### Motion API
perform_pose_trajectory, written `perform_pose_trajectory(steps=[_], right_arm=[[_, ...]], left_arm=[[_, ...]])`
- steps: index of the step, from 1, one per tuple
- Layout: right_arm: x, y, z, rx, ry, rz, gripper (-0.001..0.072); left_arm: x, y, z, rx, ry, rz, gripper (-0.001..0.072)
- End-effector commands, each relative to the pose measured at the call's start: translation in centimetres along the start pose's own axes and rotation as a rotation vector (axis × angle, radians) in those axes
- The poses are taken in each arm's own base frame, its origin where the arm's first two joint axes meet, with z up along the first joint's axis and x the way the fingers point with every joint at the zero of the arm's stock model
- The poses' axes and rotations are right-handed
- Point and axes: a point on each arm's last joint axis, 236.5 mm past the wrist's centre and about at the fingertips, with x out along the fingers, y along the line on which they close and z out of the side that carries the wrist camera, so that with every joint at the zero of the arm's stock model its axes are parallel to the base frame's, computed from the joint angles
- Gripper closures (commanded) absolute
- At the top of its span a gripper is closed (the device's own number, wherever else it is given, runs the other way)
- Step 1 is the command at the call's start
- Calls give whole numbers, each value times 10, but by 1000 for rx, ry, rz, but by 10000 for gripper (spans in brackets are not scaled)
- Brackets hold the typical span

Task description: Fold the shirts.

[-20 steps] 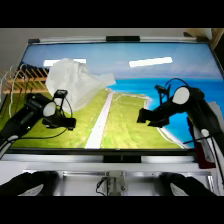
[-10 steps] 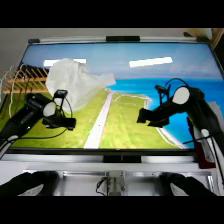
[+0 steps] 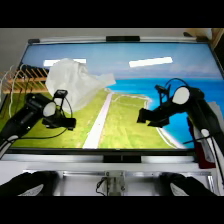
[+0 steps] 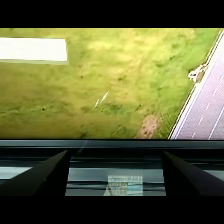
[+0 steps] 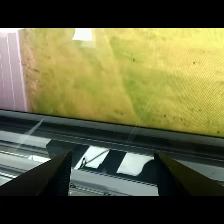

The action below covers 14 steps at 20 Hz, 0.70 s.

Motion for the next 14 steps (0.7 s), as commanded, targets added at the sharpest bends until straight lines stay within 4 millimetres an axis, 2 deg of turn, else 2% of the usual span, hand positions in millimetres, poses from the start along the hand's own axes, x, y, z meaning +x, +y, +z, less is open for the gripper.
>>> perform_pose_trajectory(steps=[1, 4, 10, 12, 14], right_arm=[[0, 1, 0, 0, 2, 2, 87], [0, 5, 11, 9, -44, 19, 87], [0, 2, 8, -2, -34, 9, 86], [0, 3, 8, -19, -33, 13, 87], [0, 1, 10, -38, -42, 1, 87]], left_arm=[[0, 0, 0, 0, 1, 1, 21], [0, -1, 3, 0, -12, -6, 22], [0, -13, 28, -19, -111, -54, 22], [-1, -24, 45, -104, -176, -107, 21], [-5, -34, 74, -107, -289, -153, 24]])
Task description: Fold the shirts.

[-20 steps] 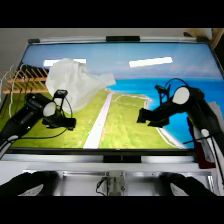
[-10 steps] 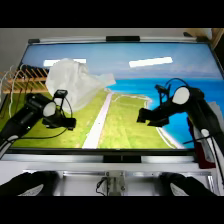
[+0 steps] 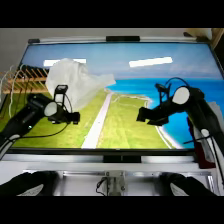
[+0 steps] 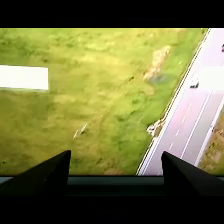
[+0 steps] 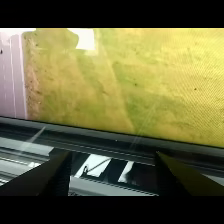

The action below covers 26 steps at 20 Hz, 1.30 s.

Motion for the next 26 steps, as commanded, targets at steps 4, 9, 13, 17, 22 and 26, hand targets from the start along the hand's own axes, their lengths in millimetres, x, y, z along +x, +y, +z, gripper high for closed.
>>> perform_pose_trajectory(steps=[4, 9, 13, 17, 22, 26], right_arm=[[0, 1, 18, -24, -78, 2, 87], [-2, 3, 29, -24, -125, 12, 87], [-3, 7, 39, -23, -166, 27, 87], [-4, 8, 43, -23, -182, 31, 87], [-7, 12, 55, -23, -237, 48, 87], [-6, 12, 54, -39, -233, 44, 87]], left_arm=[[-1, -2, 103, 69, -385, -26, 22], [38, 110, 149, -410, -205, -192, 9], [69, 134, 162, -625, -149, -378, 8], [94, 133, 154, -635, -98, -371, 12], [112, 109, 157, -595, -90, -369, 495], [88, 104, 176, -490, -172, -376, 658]])
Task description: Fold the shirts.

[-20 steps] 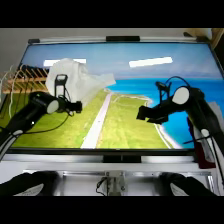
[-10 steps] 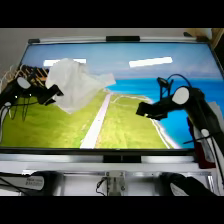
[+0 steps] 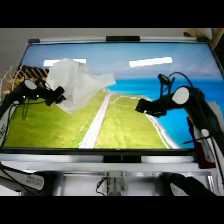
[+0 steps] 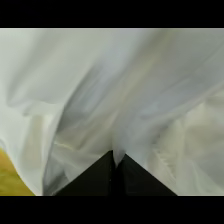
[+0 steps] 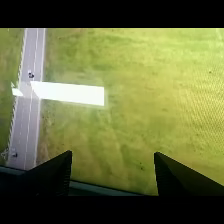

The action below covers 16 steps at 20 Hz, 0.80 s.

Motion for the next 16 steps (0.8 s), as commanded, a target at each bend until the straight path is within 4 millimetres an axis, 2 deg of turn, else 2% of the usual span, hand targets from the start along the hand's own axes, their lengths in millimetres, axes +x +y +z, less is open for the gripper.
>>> perform_pose_trajectory(steps=[1, 2, 4, 6, 8, 10, 13, 14, 16], right_arm=[[-1, -1, 1, -33, -5, -3, 87], [-2, -4, 2, -48, -9, -17, 87], [-16, -7, 10, -83, -44, -52, 87], [-42, -10, 23, -130, -105, -103, 87], [-85, -11, 42, -176, -206, -170, 87], [-146, -12, 63, -202, -356, -252, 87], [-262, -14, 87, -197, -659, -370, 87], [-300, -15, 89, -184, -758, -397, 87], [-356, -14, 85, -178, -896, -428, 87]], left_arm=[[-22, -35, 12, 152, -70, -48, 658], [-39, -57, 16, 232, -109, -73, 658], [-84, -119, 13, 401, -200, -145, 658], [-136, -188, -11, 534, -292, -245, 658], [-183, -248, -52, 648, -366, -360, 658], [-220, -292, -102, 746, -390, -469, 658], [-260, -332, -179, 815, -347, -616, 658], [-267, -342, -201, 837, -329, -656, 658], [-266, -358, -238, 882, -289, -711, 658]])
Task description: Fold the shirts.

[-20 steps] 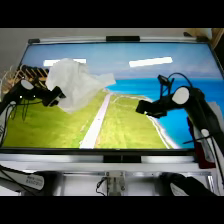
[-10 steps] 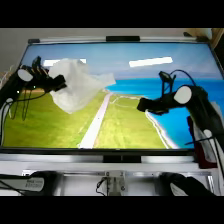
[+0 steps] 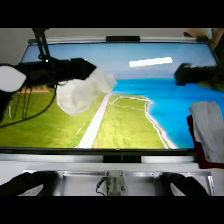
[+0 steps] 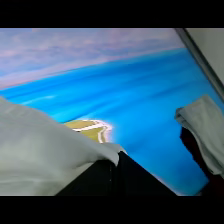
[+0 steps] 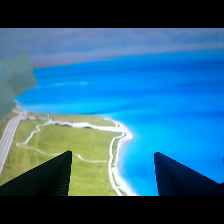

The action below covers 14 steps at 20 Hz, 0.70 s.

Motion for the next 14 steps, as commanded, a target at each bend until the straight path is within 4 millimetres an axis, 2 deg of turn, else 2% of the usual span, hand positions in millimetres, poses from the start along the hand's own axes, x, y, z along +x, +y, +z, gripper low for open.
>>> perform_pose_trajectory(steps=[1, 2, 4, 7, 9, 10, 11, 12, 13, 14], right_arm=[[-87, -50, 57, 31, -259, -152, 87], [-100, -54, 61, 38, -289, -156, 87], [-113, -57, 60, 48, -308, -153, 87], [-110, -60, 47, 55, -251, -168, 87], [-103, -62, 37, 57, -198, -181, 87], [-97, -63, 29, 57, -156, -192, 87], [-90, -64, 20, 54, -103, -205, 87], [-81, -65, 7, 45, -32, -223, 87], [-70, -66, -5, 32, 36, -239, 87], [-57, -66, -18, 11, 108, -254, 87]], left_arm=[[5, -78, -20, 38, 15, -147, 658], [16, -89, -32, 20, 43, -166, 658], [48, -103, -62, -30, 112, -188, 658], [104, -119, -122, -113, 226, -191, 657], [134, -125, -174, -147, 332, -175, 656], [143, -124, -198, -141, 384, -164, 624], [148, -120, -213, -140, 425, -151, 418], [149, -111, -218, -141, 452, -133, 54], [147, -95, -213, -131, 461, -106, -13], [142, -68, -201, -77, 463, -64, -13]])
